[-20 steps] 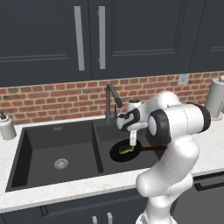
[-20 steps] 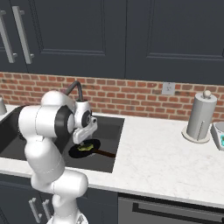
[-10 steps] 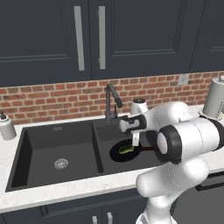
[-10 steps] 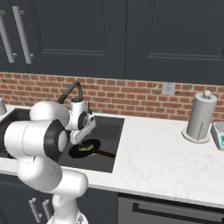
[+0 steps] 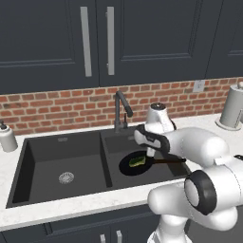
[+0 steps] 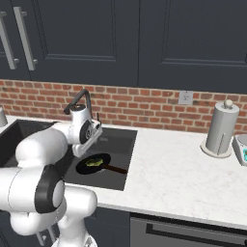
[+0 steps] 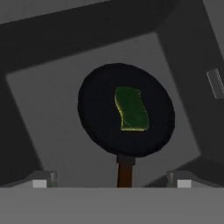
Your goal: Pick the pan and sponge and place them into the sink. Then turn on the water.
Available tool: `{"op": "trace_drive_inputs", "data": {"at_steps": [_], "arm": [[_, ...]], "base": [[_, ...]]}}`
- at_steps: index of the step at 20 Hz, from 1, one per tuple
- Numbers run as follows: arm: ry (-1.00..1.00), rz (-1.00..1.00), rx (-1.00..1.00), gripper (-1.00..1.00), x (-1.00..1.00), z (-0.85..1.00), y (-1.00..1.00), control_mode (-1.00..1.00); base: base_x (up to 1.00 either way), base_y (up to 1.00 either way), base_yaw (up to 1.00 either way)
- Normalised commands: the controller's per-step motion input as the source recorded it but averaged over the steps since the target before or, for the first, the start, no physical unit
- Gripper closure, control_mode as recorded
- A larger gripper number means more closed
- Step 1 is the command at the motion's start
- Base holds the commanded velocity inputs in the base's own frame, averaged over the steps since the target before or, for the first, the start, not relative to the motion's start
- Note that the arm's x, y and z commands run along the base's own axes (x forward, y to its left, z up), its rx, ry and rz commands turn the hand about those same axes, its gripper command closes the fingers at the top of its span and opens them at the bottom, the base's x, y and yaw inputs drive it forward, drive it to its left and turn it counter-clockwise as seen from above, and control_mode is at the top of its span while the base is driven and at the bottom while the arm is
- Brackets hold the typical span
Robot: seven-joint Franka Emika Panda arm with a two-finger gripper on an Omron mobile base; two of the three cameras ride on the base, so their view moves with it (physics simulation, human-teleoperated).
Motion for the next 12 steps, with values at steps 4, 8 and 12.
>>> {"op": "trace_drive_inputs", "data": {"at_steps": [4,8,12], "arm": [[-0.04,-0.01,0.0,-1.0,-0.26,0.57,0.0,-1.0],[-0.02,-0.02,0.0,-1.0,-0.19,0.56,0.0,-1.0],[-0.03,-0.01,0.04,-1.0,-0.21,0.26,0.0,-1.0]], "base": [[0.0,0.0,0.0],[0.0,0.0,0.0],[0.0,0.0,0.0]]}}
